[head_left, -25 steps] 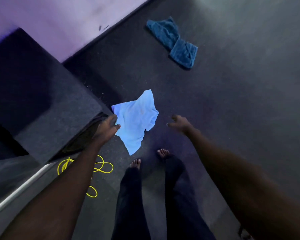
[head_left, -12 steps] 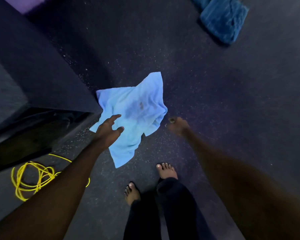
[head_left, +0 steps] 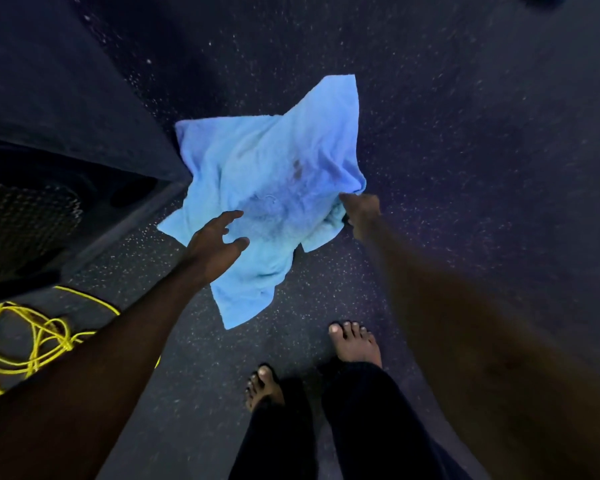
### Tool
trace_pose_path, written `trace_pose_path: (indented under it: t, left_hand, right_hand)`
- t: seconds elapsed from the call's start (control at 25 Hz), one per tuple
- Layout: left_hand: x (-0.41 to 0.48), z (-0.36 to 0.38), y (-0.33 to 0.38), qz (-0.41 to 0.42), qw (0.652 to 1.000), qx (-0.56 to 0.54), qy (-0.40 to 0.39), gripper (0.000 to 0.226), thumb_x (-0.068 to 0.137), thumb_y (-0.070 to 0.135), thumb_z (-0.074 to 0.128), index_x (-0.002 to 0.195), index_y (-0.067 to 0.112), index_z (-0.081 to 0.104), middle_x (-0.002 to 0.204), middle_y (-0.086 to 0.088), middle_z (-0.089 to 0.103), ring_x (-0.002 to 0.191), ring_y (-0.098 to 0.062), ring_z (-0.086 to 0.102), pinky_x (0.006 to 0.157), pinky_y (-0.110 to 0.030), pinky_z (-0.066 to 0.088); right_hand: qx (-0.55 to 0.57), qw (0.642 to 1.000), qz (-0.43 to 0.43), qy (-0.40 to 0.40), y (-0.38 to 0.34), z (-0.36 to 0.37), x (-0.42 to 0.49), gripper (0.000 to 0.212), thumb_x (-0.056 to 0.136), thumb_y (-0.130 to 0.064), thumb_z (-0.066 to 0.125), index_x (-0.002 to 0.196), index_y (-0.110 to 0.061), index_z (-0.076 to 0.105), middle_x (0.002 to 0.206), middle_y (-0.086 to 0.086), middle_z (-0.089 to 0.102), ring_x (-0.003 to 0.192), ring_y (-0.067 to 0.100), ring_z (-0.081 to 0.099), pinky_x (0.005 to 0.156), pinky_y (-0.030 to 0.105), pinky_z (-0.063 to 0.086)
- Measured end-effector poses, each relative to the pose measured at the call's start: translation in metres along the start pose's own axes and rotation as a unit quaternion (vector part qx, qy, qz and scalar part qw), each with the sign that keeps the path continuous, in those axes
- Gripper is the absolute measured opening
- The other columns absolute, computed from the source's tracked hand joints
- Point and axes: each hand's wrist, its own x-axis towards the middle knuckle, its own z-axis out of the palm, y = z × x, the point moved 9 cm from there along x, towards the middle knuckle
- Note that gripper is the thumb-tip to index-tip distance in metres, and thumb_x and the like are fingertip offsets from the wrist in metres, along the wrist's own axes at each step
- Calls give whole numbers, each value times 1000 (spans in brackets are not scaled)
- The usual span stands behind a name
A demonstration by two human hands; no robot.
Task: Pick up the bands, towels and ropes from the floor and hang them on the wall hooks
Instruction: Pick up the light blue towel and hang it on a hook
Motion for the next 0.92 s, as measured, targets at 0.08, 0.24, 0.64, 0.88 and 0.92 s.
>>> trace_pose_path:
  t: [0.08, 0.24, 0.64, 0.88, 0.92]
  left_hand:
    - [-1, -4, 3, 1, 1000, -2, 3, 50, 88, 27, 67, 134, 40, 51, 133, 0, 56, 121, -17, 51, 99, -38, 46]
    - [-23, -24, 30, 11, 1000, -25, -1, 49, 88, 28, 67, 132, 43, 51, 132, 3, 55, 119, -17, 52, 98, -43, 48]
    - [-181, -186, 151, 53, 992, -114, 7, 57, 75, 34, 69, 130, 34, 54, 121, 4, 62, 114, -17, 58, 100, -35, 45]
    - [-352, -327, 199, 57, 990, -104, 72, 56, 82, 20, 67, 137, 24, 52, 116, -1, 65, 113, -17, 60, 92, -26, 44]
    - [-376, -345, 198, 53, 990, -102, 84, 56, 83, 21, 67, 137, 22, 52, 117, -1, 64, 114, -17, 59, 91, -24, 42]
  right_hand:
    - [38, 998, -36, -19, -8, 6, -7, 28, 82, -18, 67, 90, 8, 63, 80, 11, 56, 77, 21, 54, 62, 32, 42]
    - [118, 987, -74, -79, -58, 1, -67, 12, 77, -12, 63, 81, -1, 63, 79, 11, 55, 73, 20, 53, 62, 32, 42]
    - [81, 951, -8, -299, -212, -55, -344, 57, 95, -46, 52, 124, 3, 59, 109, 19, 64, 98, 29, 63, 88, 39, 50]
    - [-21, 958, -50, -282, -316, -104, -560, 40, 78, -38, 75, 105, -10, 69, 109, 11, 68, 98, 26, 65, 87, 36, 54]
    - [-22, 957, -50, -284, -327, -108, -582, 40, 78, -38, 75, 108, -11, 68, 112, 11, 67, 98, 26, 65, 87, 36, 54]
